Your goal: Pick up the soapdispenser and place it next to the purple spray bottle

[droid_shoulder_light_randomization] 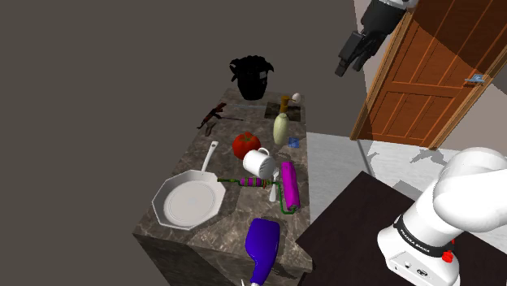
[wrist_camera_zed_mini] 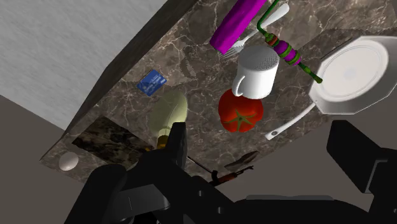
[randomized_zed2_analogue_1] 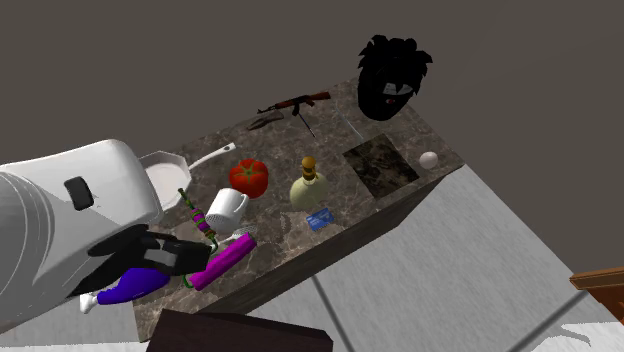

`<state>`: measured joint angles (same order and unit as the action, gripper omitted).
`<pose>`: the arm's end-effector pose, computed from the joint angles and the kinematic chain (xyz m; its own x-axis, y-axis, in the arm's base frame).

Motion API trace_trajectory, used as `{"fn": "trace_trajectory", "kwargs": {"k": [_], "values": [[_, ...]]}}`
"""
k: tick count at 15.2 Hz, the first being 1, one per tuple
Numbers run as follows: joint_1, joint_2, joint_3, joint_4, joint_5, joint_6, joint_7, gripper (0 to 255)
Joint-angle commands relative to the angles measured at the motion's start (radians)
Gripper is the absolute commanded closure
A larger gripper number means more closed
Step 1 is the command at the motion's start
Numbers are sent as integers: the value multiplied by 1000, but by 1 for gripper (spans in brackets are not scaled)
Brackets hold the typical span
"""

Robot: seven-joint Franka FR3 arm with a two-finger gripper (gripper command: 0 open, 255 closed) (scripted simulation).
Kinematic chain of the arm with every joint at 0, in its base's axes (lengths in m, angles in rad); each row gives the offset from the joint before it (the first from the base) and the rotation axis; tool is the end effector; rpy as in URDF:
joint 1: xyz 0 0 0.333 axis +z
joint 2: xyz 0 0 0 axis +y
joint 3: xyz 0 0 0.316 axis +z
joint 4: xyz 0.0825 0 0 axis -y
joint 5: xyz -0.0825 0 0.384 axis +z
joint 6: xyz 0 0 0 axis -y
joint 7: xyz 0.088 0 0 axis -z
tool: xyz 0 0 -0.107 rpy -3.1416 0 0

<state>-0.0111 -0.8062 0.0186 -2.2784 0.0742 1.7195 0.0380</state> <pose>0.3146 0.0117 0.6491 0.9693 -0.0439 0.2420 -0.0278 -0.9972 -0.0696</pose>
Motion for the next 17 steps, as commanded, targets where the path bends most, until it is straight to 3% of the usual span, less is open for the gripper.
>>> {"fn": "trace_trajectory", "kwargs": {"k": [1, 9, 17], "values": [[0, 0, 0, 0, 0, 0, 0, 0], [-20, 217, -47, -14, -19, 225, -57, 0], [-33, 481, -94, 57, -15, 412, -116, 0]]}}
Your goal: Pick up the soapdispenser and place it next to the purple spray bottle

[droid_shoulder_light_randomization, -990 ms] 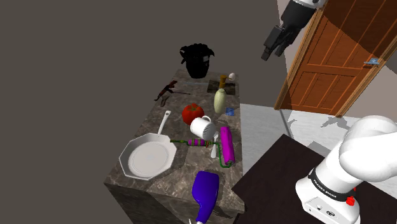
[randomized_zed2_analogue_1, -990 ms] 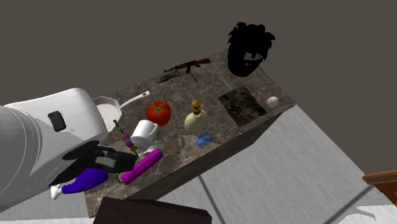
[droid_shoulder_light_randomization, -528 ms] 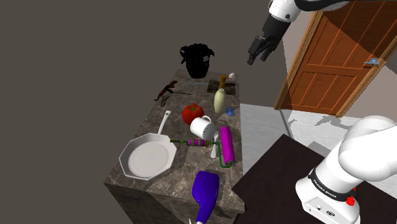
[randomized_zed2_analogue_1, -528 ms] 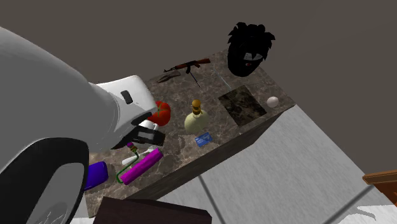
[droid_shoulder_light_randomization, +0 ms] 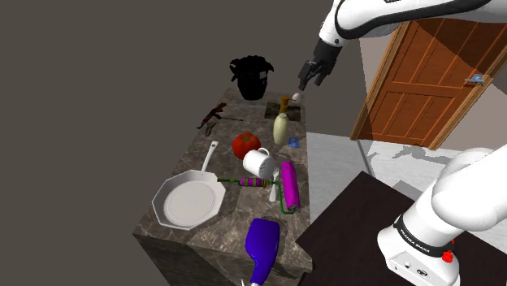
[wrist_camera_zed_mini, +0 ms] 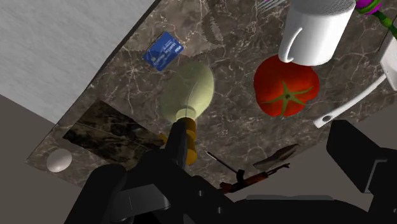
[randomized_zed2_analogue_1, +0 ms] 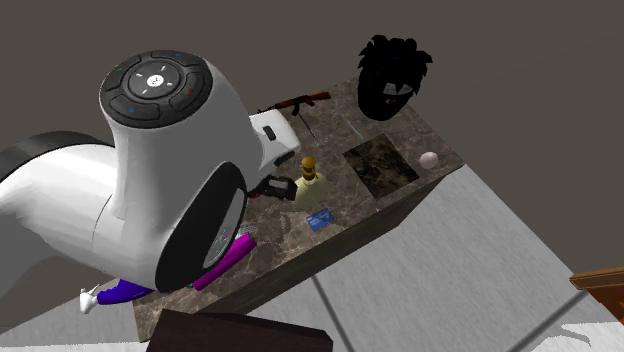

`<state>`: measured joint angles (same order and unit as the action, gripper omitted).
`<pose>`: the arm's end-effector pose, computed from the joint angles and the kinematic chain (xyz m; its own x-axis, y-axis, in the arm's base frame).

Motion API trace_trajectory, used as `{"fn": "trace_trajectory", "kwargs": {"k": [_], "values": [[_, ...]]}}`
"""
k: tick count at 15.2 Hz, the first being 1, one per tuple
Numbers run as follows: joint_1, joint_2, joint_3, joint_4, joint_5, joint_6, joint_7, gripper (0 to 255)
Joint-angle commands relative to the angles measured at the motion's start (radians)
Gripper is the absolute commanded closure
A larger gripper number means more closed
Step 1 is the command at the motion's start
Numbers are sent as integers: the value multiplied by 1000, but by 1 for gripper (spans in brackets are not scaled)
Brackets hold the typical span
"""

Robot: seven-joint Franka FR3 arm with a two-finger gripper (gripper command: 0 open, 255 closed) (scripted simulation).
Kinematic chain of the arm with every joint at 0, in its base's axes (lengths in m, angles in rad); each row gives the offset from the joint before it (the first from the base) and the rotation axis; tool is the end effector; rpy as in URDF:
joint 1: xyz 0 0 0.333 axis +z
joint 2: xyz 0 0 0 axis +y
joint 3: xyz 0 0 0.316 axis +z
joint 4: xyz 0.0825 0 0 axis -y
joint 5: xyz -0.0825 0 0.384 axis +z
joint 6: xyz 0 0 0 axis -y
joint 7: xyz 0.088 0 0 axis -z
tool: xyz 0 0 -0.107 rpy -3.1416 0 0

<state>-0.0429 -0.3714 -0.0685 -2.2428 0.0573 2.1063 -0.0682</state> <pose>0.4612 -0.0518 0.5386 0.9694 -0.0706 0.2353 -0.0572 -0.9963 -0.0636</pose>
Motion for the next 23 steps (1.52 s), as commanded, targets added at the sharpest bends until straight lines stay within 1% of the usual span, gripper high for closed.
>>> {"fn": "trace_trajectory", "kwargs": {"k": [1, 7, 13, 14, 21, 23], "values": [[-3, 81, -13, 36, 5, 44, -17, 0], [-11, 297, -43, 152, 33, 140, -67, 0], [-31, 522, -61, 314, 77, 195, -118, 0], [-33, 539, -61, 328, 80, 197, -121, 0], [-34, 600, -54, 316, 97, 270, -132, 0], [-34, 605, -54, 315, 98, 276, -133, 0]]}}
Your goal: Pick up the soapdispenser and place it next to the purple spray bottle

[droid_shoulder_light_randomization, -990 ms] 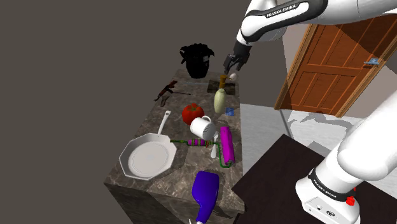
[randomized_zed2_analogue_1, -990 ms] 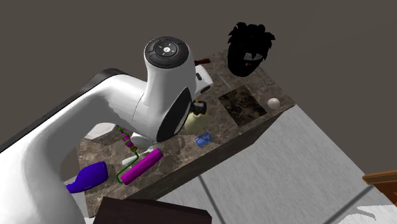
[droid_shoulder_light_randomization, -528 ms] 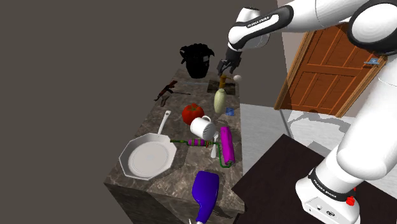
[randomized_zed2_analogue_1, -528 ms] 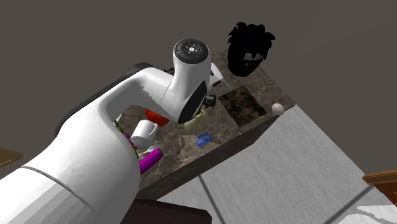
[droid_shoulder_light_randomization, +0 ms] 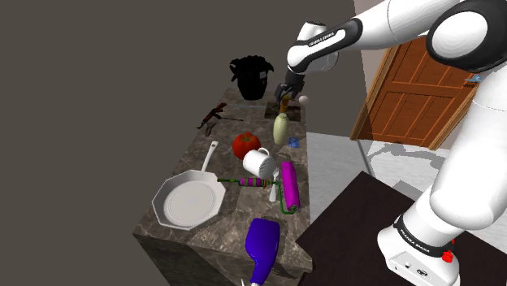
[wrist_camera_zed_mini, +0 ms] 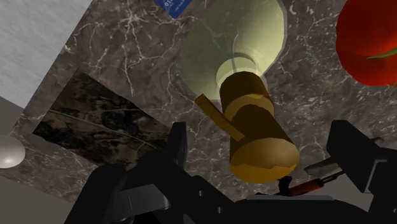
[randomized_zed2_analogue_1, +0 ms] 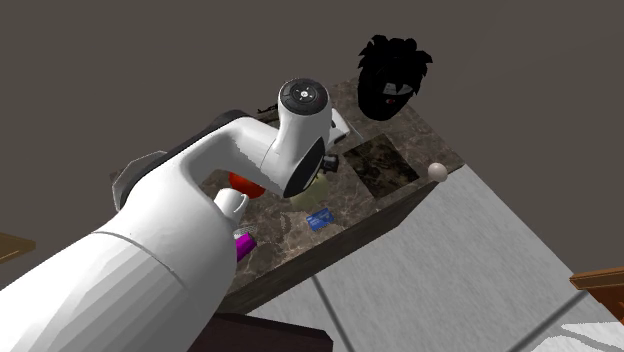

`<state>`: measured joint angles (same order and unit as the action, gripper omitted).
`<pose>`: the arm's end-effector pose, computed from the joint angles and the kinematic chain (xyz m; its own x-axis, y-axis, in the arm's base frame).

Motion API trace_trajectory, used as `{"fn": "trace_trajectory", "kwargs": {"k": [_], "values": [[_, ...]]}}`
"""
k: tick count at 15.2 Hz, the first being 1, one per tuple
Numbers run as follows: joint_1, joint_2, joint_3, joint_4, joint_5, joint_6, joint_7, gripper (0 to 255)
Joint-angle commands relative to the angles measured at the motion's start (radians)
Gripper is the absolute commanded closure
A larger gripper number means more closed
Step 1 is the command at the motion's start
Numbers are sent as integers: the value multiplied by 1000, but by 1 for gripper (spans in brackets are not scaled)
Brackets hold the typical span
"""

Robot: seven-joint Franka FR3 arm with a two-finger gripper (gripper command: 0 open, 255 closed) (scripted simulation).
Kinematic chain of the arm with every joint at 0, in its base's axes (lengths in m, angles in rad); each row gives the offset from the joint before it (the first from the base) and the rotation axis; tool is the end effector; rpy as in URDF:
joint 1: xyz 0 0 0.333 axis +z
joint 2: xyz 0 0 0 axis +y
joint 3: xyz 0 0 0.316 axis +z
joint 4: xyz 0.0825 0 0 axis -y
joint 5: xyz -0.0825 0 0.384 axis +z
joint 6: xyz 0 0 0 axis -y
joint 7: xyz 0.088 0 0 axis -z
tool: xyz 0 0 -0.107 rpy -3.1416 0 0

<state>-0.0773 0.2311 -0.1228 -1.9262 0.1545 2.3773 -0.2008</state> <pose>0.6159 -0.1195 0.3938 0.9681 -0.0965 0.2315 -0.0859 -0.9948 -0.0555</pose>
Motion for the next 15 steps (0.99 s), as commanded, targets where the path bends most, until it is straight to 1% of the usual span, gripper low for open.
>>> {"fn": "trace_trajectory", "kwargs": {"k": [1, 6, 7, 15], "values": [[0, 3, 1, -1, 1, 5, 0, 0], [0, 3, 1, -1, 1, 4, 0, 0], [0, 3, 1, -1, 1, 4, 0, 255], [0, 3, 1, -1, 1, 5, 0, 255]]}}
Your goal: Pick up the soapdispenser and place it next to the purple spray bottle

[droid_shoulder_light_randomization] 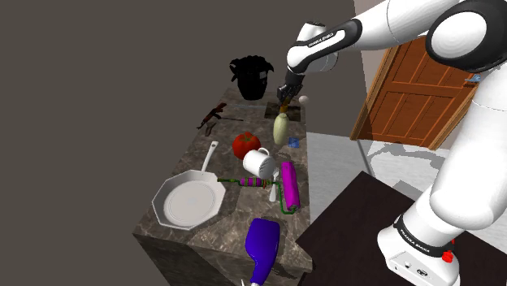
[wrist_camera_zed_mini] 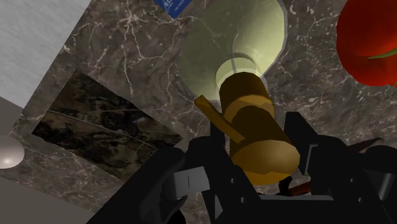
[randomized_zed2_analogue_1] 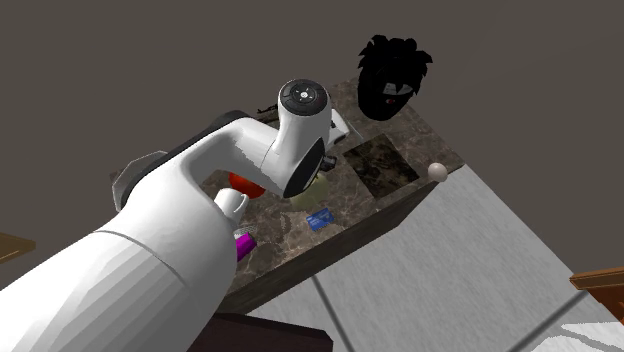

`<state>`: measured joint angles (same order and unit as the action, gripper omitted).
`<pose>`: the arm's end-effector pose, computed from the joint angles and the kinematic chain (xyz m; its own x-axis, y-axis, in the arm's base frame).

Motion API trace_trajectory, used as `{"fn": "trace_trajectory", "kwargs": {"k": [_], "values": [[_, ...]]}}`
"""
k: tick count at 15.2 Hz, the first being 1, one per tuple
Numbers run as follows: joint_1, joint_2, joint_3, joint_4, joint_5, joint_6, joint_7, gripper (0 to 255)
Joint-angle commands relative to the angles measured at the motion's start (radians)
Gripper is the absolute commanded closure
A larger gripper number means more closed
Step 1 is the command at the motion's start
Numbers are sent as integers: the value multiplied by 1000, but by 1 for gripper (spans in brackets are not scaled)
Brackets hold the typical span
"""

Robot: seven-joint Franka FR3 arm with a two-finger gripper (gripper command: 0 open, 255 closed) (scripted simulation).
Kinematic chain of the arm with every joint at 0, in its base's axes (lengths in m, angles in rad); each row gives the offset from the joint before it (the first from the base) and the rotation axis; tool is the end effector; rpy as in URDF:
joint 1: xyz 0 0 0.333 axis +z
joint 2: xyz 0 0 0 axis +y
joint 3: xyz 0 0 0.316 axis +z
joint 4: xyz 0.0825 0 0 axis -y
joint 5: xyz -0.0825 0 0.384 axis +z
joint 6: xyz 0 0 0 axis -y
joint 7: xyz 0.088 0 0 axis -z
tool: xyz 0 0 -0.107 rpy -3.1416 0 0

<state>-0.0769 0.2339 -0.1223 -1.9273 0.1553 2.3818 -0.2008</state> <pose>0.6163 -0.1190 0.3920 0.9679 -0.0965 0.2320 -0.0859 -0.9948 -0.0555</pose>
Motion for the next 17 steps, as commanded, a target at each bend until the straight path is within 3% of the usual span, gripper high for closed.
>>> {"fn": "trace_trajectory", "kwargs": {"k": [1, 17], "values": [[0, 0, 0, 0, 0, 0, 0, 255], [3, -73, -8, 123, -31, -194, 33, 255]]}}
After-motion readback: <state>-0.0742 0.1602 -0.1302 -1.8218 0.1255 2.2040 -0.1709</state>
